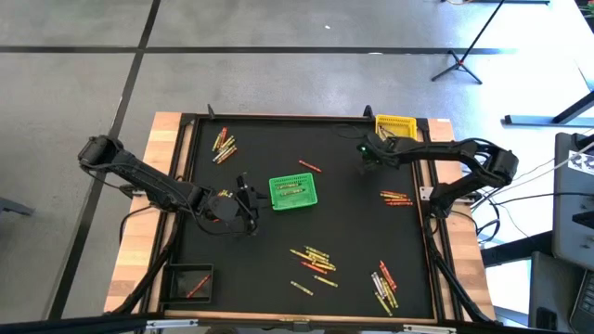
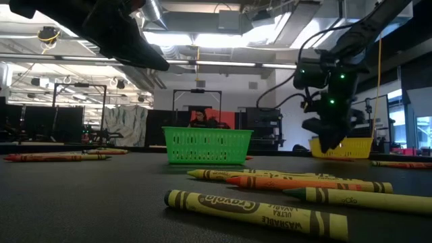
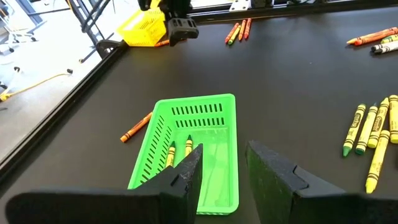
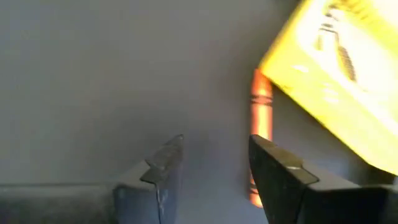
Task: Sort crayons
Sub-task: Put the orange crayon into the black bin
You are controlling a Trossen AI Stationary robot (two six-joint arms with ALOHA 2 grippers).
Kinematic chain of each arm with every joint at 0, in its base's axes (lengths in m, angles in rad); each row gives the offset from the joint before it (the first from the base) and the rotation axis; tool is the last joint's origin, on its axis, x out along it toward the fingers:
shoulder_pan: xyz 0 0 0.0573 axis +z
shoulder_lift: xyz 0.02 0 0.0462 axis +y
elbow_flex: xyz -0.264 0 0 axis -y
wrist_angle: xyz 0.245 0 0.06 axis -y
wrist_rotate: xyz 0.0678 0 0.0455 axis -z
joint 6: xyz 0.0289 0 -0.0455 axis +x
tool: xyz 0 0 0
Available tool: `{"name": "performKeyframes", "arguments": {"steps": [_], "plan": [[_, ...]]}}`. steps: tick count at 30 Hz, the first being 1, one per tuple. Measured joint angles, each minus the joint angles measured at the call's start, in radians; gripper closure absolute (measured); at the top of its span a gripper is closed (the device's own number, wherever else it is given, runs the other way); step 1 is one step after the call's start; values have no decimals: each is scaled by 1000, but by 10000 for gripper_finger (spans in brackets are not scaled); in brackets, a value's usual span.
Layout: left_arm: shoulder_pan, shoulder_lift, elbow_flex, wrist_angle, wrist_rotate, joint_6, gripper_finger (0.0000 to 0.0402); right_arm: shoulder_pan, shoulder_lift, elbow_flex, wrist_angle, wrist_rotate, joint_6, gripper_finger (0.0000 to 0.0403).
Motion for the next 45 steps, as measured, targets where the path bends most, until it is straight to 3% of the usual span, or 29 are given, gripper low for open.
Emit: {"name": "performKeyframes", "arguments": {"steps": [8,20,27,31,39,45], "plan": [[0,0,0,0,0,0,295,-1,0,0,-108,68,60,244],[0,0,0,0,0,-2,295,-74,0,-81,66,54,44,247],[0,0,0,0,0,-2,295,-112,-4,-145,193,-29,22,249],[0,0,0,0,0,-2,295,-112,-3,-149,198,-54,18,278],[0,0,0,0,0,-2,295,-111,-3,-149,203,-82,-10,389],[0,0,0,0,0,-2,295,-106,-3,-149,202,-89,-47,378]]}}
